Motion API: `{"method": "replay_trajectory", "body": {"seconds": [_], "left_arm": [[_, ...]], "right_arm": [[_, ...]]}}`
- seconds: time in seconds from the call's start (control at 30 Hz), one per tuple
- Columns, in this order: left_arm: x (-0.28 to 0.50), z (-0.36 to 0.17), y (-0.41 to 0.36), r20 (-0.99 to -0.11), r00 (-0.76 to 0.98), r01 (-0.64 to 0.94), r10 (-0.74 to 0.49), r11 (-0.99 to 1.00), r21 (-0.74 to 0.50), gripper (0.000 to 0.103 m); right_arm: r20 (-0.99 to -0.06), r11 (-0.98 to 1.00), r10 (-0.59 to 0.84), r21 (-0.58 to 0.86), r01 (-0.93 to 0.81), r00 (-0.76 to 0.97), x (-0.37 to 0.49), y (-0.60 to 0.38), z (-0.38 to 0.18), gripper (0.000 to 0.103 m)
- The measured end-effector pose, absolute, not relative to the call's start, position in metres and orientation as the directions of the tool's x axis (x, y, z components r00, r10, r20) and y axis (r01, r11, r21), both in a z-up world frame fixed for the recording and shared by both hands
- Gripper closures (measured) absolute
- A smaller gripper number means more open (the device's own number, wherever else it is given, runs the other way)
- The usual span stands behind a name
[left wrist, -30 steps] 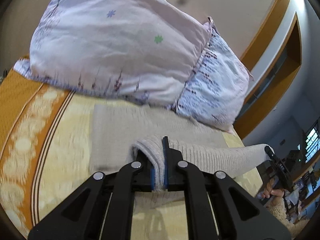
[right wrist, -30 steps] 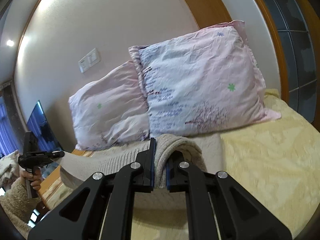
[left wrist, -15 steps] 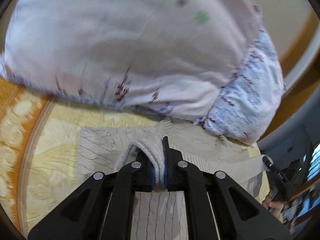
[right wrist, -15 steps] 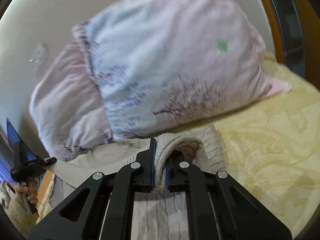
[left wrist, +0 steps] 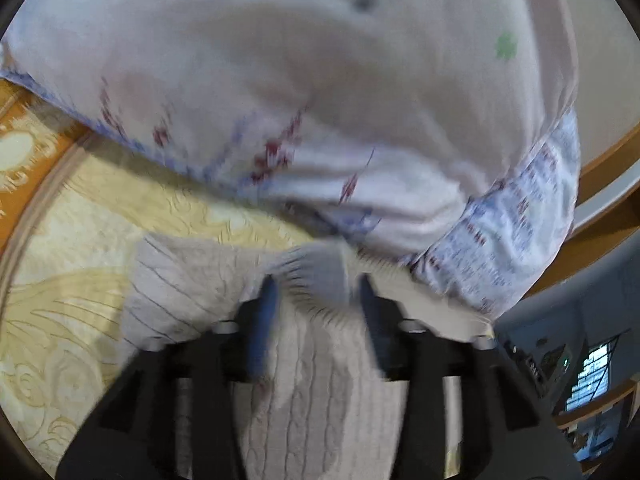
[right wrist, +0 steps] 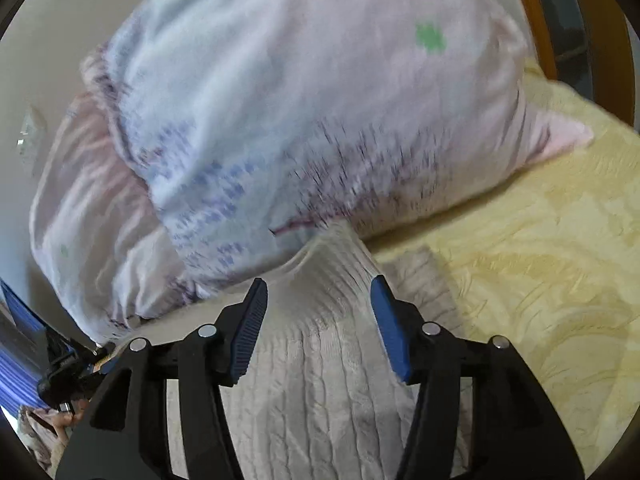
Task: Fold small clothes
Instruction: 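Open both grippers and release the folded hem, then pinch the folded edge with both grippers and press it flat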
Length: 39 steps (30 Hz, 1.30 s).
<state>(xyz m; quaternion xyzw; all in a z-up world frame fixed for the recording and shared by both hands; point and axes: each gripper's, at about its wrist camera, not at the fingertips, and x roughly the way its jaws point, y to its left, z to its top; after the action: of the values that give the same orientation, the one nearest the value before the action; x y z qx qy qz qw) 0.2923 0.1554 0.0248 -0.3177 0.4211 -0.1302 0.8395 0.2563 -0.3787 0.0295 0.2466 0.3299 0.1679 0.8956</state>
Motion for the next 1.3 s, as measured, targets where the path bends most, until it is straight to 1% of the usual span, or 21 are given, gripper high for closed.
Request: {"method": "replay_trajectory", "body": {"seconds": [0.07,0.17,0.2,0.23,0.33,0.43,0.67,0.7,0.73,0.77,0.83,0.9,1.0,1.03,1.07,1.1,1.13,1.2,1.3], "left_arm": [[0.283,0.038,0.163,-0.61,0.638,-0.03,-0.47,0.777,-0.629,0.047],[0.264,0.048,0.171,-0.629,0.631,0.0,-0.454,0.811,-0.585,0.047],[0.26,0.048,0.172,-0.636,0.627,0.004,-0.451,0.818,-0.576,0.047],[0.252,0.048,0.173,-0.65,0.615,0.01,-0.447,0.828,-0.56,0.047],[0.235,0.045,0.175,-0.68,0.59,0.02,-0.436,0.85,-0.527,0.051],[0.22,0.04,0.176,-0.703,0.574,0.03,-0.419,0.869,-0.494,0.053],[0.203,0.027,0.173,-0.744,0.547,0.039,-0.383,0.9,-0.434,0.054],[0.202,0.026,0.172,-0.747,0.544,0.043,-0.381,0.902,-0.429,0.054],[0.201,0.024,0.17,-0.751,0.541,0.048,-0.379,0.905,-0.423,0.055],[0.2,0.024,0.168,-0.755,0.538,0.053,-0.376,0.908,-0.415,0.056],[0.199,0.022,0.164,-0.763,0.529,0.061,-0.372,0.913,-0.403,0.061],[0.199,0.019,0.162,-0.766,0.52,0.066,-0.378,0.912,-0.405,0.067],[0.199,0.015,0.16,-0.774,0.514,0.062,-0.37,0.916,-0.396,0.072],[0.199,0.013,0.16,-0.774,0.514,0.059,-0.369,0.916,-0.397,0.073],[0.199,0.012,0.161,-0.774,0.515,0.055,-0.369,0.915,-0.4,0.076],[0.199,0.012,0.162,-0.773,0.515,0.053,-0.372,0.913,-0.405,0.088],[0.2,0.011,0.164,-0.772,0.51,0.047,-0.379,0.909,-0.415,0.092],[0.199,0.011,0.167,-0.767,0.509,0.039,-0.39,0.901,-0.432,0.095],[0.196,0.015,0.171,-0.761,0.514,0.055,-0.395,0.901,-0.431,0.096]], "right_arm": [[-0.485,0.826,0.461,0.54,-0.16,0.744,0.241,-0.388,0.043,0.047],[-0.473,0.831,0.46,0.528,-0.176,0.751,0.22,-0.406,0.048,0.048],[-0.481,0.835,0.458,0.52,-0.177,0.748,0.215,-0.41,0.046,0.049],[-0.494,0.84,0.457,0.514,-0.176,0.74,0.209,-0.415,0.043,0.055],[-0.536,0.849,0.462,0.498,-0.177,0.707,0.196,-0.424,0.032,0.062],[-0.572,0.866,0.451,0.467,-0.18,0.685,0.184,-0.426,0.022,0.062],[-0.623,0.889,0.433,0.413,-0.196,0.652,0.176,-0.419,0.008,0.062],[-0.628,0.889,0.436,0.411,-0.2,0.645,0.176,-0.418,0.006,0.063],[-0.631,0.891,0.435,0.407,-0.203,0.643,0.176,-0.416,0.005,0.067],[-0.632,0.892,0.434,0.401,-0.208,0.642,0.175,-0.414,0.004,0.069],[-0.632,0.894,0.434,0.393,-0.216,0.642,0.174,-0.412,0.004,0.079],[-0.631,0.891,0.44,0.396,-0.224,0.639,0.173,-0.411,0.004,0.08],[-0.636,0.893,0.438,0.388,-0.227,0.635,0.173,-0.409,0.002,0.08],[-0.638,0.894,0.438,0.385,-0.23,0.633,0.173,-0.408,0.001,0.087],[-0.644,0.895,0.438,0.377,-0.238,0.627,0.173,-0.407,0.0,0.092],[-0.647,0.896,0.438,0.374,-0.24,0.625,0.173,-0.406,-0.001,0.092],[-0.638,0.895,0.437,0.376,-0.239,0.634,0.171,-0.406,0.0,0.092],[-0.622,0.892,0.439,0.387,-0.232,0.649,0.168,-0.409,0.004,0.093],[-0.602,0.886,0.441,0.41,-0.216,0.665,0.163,-0.416,0.009,0.093]]}}
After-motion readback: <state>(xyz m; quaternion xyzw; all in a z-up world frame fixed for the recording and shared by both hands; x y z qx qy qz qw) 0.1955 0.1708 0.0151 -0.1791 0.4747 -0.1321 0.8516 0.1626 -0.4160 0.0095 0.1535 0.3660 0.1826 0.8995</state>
